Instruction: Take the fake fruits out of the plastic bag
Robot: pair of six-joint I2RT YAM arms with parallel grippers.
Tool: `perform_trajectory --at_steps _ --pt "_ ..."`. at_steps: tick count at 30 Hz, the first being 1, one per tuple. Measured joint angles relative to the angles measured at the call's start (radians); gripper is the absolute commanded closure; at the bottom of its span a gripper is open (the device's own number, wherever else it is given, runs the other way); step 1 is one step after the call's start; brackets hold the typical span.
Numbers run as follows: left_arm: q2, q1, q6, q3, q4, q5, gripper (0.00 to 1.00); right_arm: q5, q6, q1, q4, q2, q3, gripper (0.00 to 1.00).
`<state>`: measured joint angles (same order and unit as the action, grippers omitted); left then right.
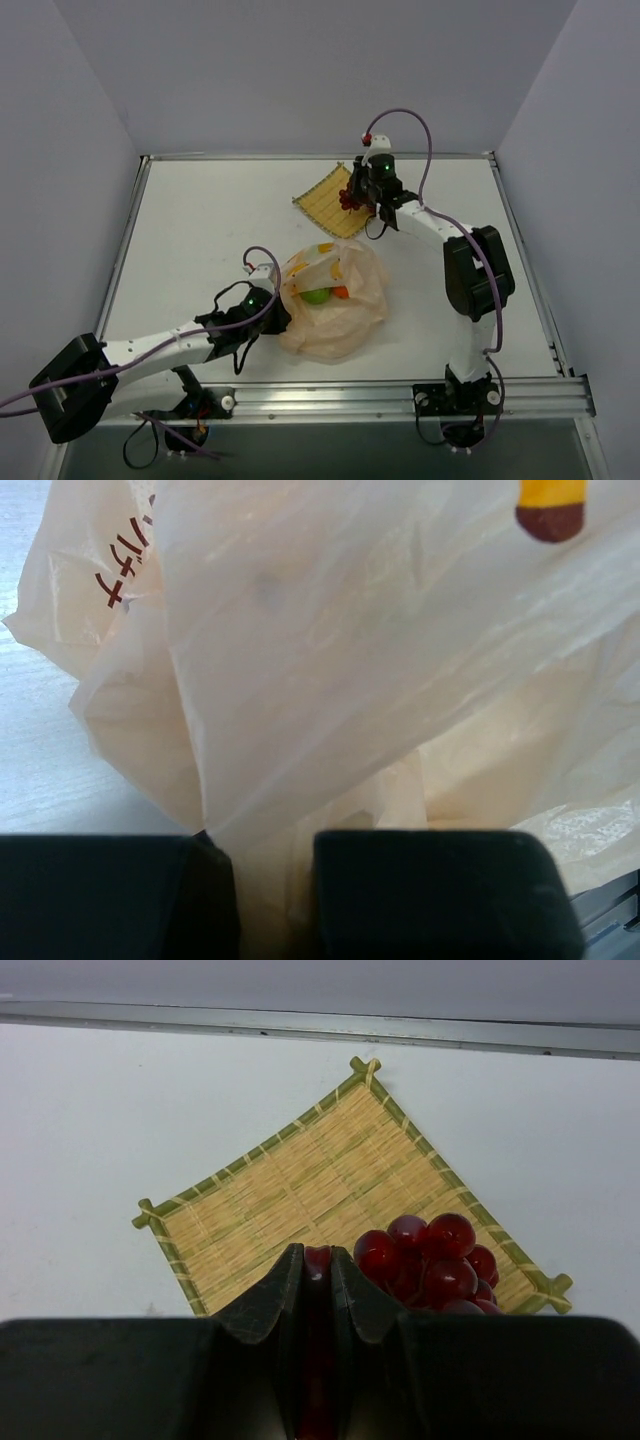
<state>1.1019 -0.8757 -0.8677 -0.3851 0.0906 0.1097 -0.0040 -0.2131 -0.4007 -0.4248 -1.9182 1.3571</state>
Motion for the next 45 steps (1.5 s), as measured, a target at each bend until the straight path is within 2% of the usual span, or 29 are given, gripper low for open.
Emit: perform_trajectory --at_steps 7,10,11,12,17,22,23,25,28,32,34,35,38,42,45 --pt "0.003 0.002 0.002 -0.011 -0.011 0.004 0.98 -0.027 0.013 0.0 -0.075 -0.054 0.066 1.0" --pt "0.007 0.002 0.002 -0.012 -0.012 0.004 0.98 -0.018 0.005 -0.007 -0.132 -0.101 0.093 0.9" --pt "0.007 0.002 0.001 -0.012 -0.012 0.004 0.98 -0.006 0.0 -0.008 -0.141 -0.122 0.102 0.83" --pt "0.007 0.002 0.001 -0.012 -0.011 0.004 0.98 0.008 -0.005 -0.011 -0.148 -0.143 0.108 0.71" --pt "0.007 0.002 0.002 -0.012 -0.011 0.004 0.98 0.032 -0.01 -0.03 -0.14 -0.206 0.109 0.67" --pt "0.003 0.002 0.002 -0.012 -0.011 0.003 0.98 0.04 -0.017 -0.049 -0.13 -0.204 0.111 0.5" --pt "-0.001 0.002 0.002 -0.012 -0.011 0.003 0.98 0.046 -0.019 -0.053 -0.126 -0.2 0.111 0.46" --pt "-0.013 0.002 0.003 -0.012 -0.011 0.003 0.98 0.056 -0.02 -0.057 -0.108 -0.184 0.108 0.45" --pt "-0.037 0.002 0.004 -0.012 -0.011 0.003 0.98 0.071 -0.021 -0.059 -0.065 -0.124 0.094 0.39" --pt "-0.058 0.002 0.01 -0.012 -0.011 0.003 0.98 0.084 -0.022 -0.059 -0.013 0.055 0.045 0.35" --pt "-0.059 0.002 0.013 -0.012 -0.01 0.003 0.98 0.09 -0.025 -0.064 0.003 0.175 0.002 0.48" --pt "-0.059 0.002 0.017 -0.012 -0.01 0.003 0.98 0.094 -0.029 -0.069 0.005 0.238 -0.022 0.72" --pt "-0.059 0.002 0.022 -0.012 -0.003 0.003 0.98 0.121 -0.053 -0.13 0.015 0.442 -0.115 0.98" --pt "-0.059 0.002 0.023 -0.012 0.008 0.003 0.98 0.184 -0.083 -0.355 -0.016 0.711 -0.325 1.0" --pt "-0.06 0.002 0.024 -0.013 0.017 0.003 0.98 0.219 -0.105 -0.56 -0.008 0.834 -0.472 1.0"
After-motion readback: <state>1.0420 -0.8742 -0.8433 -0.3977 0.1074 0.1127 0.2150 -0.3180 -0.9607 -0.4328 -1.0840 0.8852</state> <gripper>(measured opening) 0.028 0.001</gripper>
